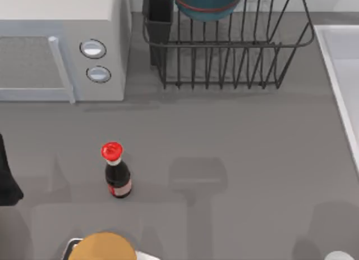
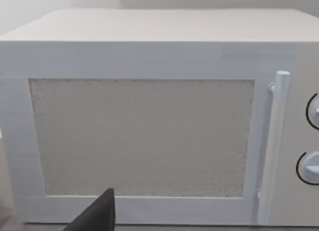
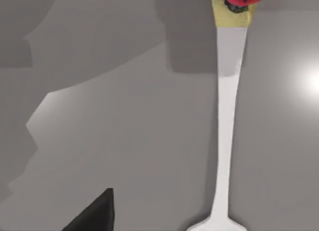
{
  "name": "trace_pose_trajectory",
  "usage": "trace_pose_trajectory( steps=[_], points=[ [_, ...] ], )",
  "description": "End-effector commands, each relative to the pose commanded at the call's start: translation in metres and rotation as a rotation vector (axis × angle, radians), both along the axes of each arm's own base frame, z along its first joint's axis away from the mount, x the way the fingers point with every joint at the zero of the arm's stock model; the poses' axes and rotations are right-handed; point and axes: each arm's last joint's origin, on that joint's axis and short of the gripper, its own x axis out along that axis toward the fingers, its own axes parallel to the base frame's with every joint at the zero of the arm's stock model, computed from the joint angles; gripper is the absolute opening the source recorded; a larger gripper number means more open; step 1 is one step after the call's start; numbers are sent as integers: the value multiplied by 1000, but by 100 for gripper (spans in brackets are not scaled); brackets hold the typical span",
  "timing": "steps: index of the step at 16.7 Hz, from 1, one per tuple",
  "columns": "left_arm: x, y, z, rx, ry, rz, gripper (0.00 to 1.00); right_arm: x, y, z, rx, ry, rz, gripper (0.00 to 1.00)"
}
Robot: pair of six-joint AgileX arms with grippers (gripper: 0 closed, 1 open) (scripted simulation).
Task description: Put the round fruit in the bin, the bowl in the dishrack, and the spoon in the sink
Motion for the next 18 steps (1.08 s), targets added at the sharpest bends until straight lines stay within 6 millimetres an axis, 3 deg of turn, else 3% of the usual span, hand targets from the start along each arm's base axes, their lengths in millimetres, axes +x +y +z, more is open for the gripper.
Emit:
trace_pose_trajectory(
  steps=[10,15,18],
  points=[
    [0,0,0,0,0,0,100,1,-1,-91,-1,-4,-2,100],
    [0,0,0,0,0,0,100,0,0,-96,0,-1,-2,100],
    [0,0,0,0,0,0,100,0,0,-96,0,-1,-2,77]
  ],
)
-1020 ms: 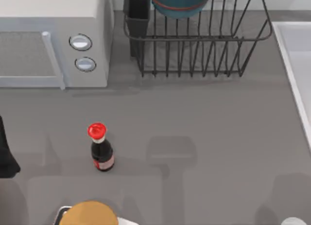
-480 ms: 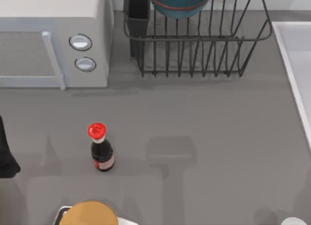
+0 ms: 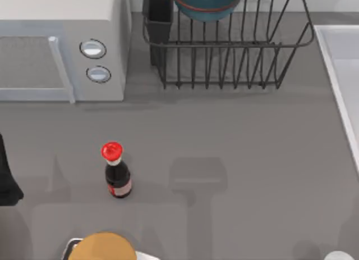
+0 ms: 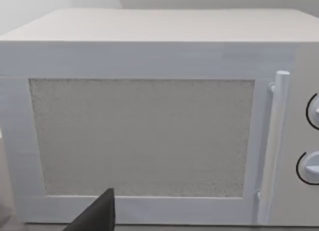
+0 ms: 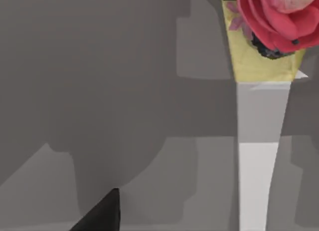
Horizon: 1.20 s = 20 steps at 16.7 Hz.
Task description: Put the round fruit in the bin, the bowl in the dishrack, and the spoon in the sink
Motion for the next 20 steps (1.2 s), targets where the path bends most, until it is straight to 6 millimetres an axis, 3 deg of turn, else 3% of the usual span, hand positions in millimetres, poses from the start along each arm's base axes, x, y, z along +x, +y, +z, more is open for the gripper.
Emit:
trace_pose_trajectory(
  steps=[10,18,19,20],
  points=[
    [0,0,0,0,0,0,100,0,0,0,0,0,0,2],
    [0,0,0,0,0,0,100,0,0,0,0,0,0,0],
    [0,0,0,0,0,0,100,-1,1,22,1,0,-38,0],
    [0,0,0,0,0,0,100,0,1,22,1,-1,-38,0]
  ],
)
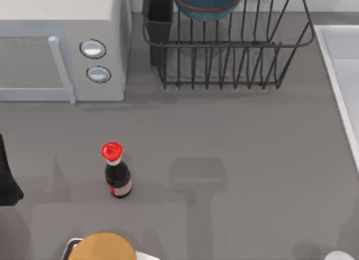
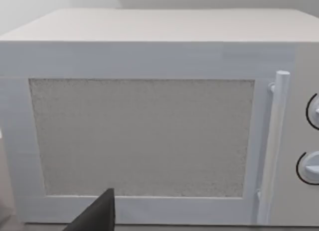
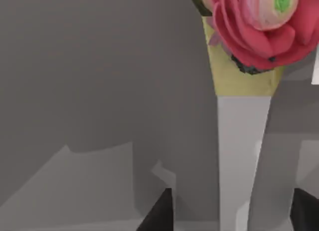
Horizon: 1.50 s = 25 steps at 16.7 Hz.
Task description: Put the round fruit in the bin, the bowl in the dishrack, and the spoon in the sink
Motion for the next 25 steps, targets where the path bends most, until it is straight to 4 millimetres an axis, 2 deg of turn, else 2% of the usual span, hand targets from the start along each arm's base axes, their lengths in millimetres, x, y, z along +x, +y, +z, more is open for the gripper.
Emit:
trace_pose_trajectory(
  steps=[3,9,11,17,19,21,25],
  points=[
    [0,0,0,0,0,0,100,5,-2,16,-2,-7,6,0],
    [0,0,0,0,0,0,100,2,-1,81,10,22,5,0],
    [0,0,0,0,0,0,100,0,0,96,2,5,1,0],
    [0,0,0,0,0,0,100,2,0,99,3,7,0,0],
    [0,0,0,0,0,0,100,13,-3,102,9,21,4,0],
    [0,0,0,0,0,0,100,32,-7,107,17,44,11,0],
    [0,0,0,0,0,0,100,95,-17,120,26,79,29,0]
  ],
)
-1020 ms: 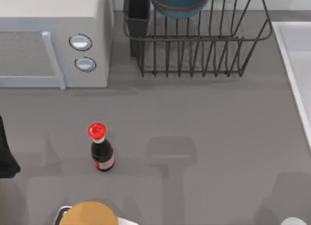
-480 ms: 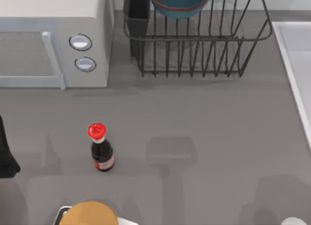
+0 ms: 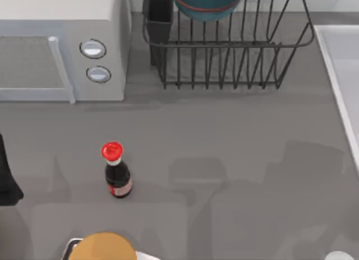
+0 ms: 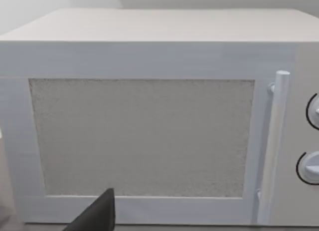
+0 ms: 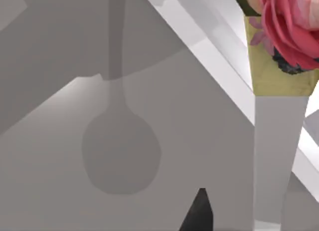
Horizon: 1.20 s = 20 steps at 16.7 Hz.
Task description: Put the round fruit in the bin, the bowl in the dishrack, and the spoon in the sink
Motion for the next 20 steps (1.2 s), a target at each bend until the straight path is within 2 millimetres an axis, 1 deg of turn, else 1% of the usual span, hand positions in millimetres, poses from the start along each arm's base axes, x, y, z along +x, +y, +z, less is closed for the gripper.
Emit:
trace_pose_trajectory(
  steps=[3,6,8,10,12,14,17,20],
  points=[
    [0,0,0,0,0,0,100,58,-4,7,-2,1,9,0],
    [0,0,0,0,0,0,100,111,-1,6,-8,-15,8,0],
    [0,0,0,0,0,0,100,140,5,1,-13,-32,4,0],
    [0,0,0,0,0,0,100,161,12,-7,-17,-49,-3,0],
    [0,0,0,0,0,0,100,176,21,-16,-20,-63,-12,0],
    [0,0,0,0,0,0,100,186,29,-26,-22,-71,-19,0],
    [0,0,0,0,0,0,100,193,38,-35,-25,-80,-28,0],
    [0,0,0,0,0,0,100,194,39,-37,-25,-82,-29,0]
  ],
)
